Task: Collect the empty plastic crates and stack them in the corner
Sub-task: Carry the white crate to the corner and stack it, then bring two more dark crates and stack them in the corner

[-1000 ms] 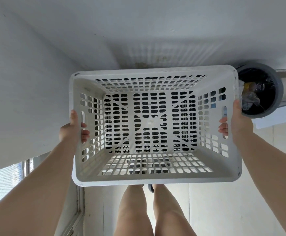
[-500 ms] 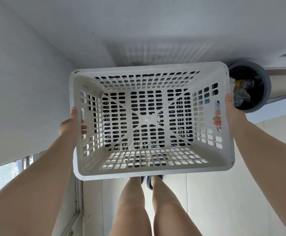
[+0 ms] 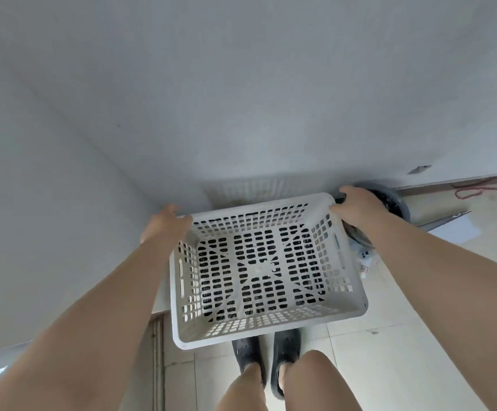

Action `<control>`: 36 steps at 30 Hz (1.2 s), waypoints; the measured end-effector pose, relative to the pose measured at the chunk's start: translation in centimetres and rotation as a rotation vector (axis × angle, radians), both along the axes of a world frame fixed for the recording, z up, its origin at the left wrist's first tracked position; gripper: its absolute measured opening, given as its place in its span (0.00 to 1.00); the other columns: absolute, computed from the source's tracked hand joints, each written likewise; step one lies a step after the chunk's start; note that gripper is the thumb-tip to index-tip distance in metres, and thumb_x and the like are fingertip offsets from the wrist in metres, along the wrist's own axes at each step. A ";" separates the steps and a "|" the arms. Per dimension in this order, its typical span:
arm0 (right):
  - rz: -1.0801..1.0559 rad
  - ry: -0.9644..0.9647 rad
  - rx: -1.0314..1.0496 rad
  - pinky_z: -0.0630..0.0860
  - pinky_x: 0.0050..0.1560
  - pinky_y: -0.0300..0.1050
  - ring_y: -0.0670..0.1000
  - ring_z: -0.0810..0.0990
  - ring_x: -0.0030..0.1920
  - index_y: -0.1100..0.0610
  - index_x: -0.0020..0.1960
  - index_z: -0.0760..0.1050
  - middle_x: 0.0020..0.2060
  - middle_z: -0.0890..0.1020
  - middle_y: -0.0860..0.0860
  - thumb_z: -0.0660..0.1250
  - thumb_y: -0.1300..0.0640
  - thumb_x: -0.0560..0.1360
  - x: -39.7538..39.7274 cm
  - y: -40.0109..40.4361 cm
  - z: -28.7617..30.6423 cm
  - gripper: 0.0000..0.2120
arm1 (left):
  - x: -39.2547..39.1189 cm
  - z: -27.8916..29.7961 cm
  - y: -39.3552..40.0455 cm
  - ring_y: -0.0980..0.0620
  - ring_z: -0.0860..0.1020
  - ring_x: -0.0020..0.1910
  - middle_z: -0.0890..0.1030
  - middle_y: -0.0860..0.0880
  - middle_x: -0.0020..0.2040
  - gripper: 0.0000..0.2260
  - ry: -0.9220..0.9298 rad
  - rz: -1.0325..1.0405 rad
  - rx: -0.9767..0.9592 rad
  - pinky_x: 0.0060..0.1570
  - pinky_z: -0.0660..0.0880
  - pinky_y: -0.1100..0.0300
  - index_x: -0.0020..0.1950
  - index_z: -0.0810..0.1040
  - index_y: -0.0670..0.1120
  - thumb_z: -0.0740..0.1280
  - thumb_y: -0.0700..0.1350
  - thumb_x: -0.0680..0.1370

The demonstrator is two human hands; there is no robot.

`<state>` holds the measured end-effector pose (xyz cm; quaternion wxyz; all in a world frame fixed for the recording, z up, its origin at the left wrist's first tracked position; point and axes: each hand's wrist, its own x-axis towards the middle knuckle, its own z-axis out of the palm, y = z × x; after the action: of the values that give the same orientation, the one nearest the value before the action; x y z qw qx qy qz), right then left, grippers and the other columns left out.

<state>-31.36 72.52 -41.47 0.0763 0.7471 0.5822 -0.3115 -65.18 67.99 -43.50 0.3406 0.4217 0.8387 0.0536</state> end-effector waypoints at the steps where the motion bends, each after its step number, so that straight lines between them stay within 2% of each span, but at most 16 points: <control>1: 0.017 0.010 0.032 0.69 0.61 0.48 0.59 0.70 0.67 0.61 0.72 0.65 0.69 0.71 0.59 0.62 0.54 0.78 -0.4 0.3 2.1 0.24 | 0.5 2.2 1.0 0.44 0.74 0.63 0.74 0.46 0.68 0.22 0.009 -0.052 0.021 0.59 0.70 0.54 0.72 0.68 0.49 0.62 0.47 0.77; 4: 0.041 0.066 0.135 0.66 0.65 0.47 0.57 0.66 0.71 0.58 0.76 0.59 0.73 0.66 0.56 0.63 0.51 0.78 -1.1 1.2 8.4 0.30 | 2.1 8.8 3.6 0.44 0.73 0.66 0.72 0.45 0.69 0.23 0.038 -0.212 0.134 0.63 0.69 0.53 0.72 0.68 0.48 0.64 0.49 0.77; 6: 0.064 0.058 0.224 0.65 0.67 0.49 0.56 0.64 0.73 0.55 0.77 0.57 0.75 0.64 0.54 0.63 0.48 0.78 -0.9 1.5 12.6 0.31 | 3.5 13.4 5.1 0.45 0.70 0.68 0.71 0.46 0.70 0.24 0.127 -0.339 0.205 0.66 0.67 0.53 0.73 0.67 0.49 0.64 0.50 0.77; 10: 0.136 -0.124 0.371 0.69 0.63 0.50 0.56 0.66 0.71 0.53 0.76 0.58 0.73 0.66 0.53 0.61 0.46 0.78 0.7 1.5 20.0 0.30 | 6.5 22.0 7.1 0.46 0.69 0.68 0.71 0.48 0.70 0.24 0.378 -0.576 0.343 0.63 0.66 0.54 0.74 0.65 0.50 0.62 0.50 0.78; 13: 0.146 -0.273 0.465 0.70 0.61 0.50 0.56 0.67 0.69 0.53 0.75 0.60 0.71 0.67 0.52 0.61 0.46 0.78 2.3 0.7 24.8 0.28 | 8.7 26.8 7.5 0.46 0.69 0.67 0.71 0.48 0.69 0.25 0.491 -0.691 0.458 0.62 0.66 0.54 0.74 0.64 0.49 0.62 0.50 0.78; 18: 0.106 -0.415 0.563 0.70 0.59 0.50 0.56 0.67 0.69 0.53 0.74 0.61 0.70 0.68 0.52 0.60 0.44 0.78 5.1 -1.4 31.4 0.28 | 12.4 32.8 7.1 0.45 0.70 0.66 0.71 0.47 0.69 0.25 0.646 -0.854 0.595 0.58 0.68 0.54 0.75 0.64 0.48 0.61 0.51 0.78; 26: 0.038 -0.572 0.677 0.69 0.54 0.47 0.56 0.68 0.67 0.54 0.73 0.62 0.66 0.70 0.53 0.59 0.44 0.78 10.8 -5.7 39.0 0.26 | 19.8 39.8 5.9 0.45 0.70 0.65 0.72 0.47 0.66 0.23 0.675 -0.923 0.763 0.59 0.66 0.54 0.71 0.67 0.46 0.61 0.52 0.78; 36: -0.109 -0.726 0.691 0.68 0.56 0.47 0.55 0.66 0.68 0.54 0.73 0.61 0.68 0.69 0.52 0.58 0.43 0.78 22.4 -15.1 44.6 0.27 | 34.8 46.4 1.8 0.45 0.70 0.65 0.73 0.47 0.66 0.23 0.608 -1.055 0.975 0.62 0.64 0.52 0.71 0.67 0.45 0.61 0.52 0.78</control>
<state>-9.01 57.43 3.11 0.0058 0.8181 0.5475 0.1762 -30.38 69.81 2.90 -0.1474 0.8632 0.4653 0.1291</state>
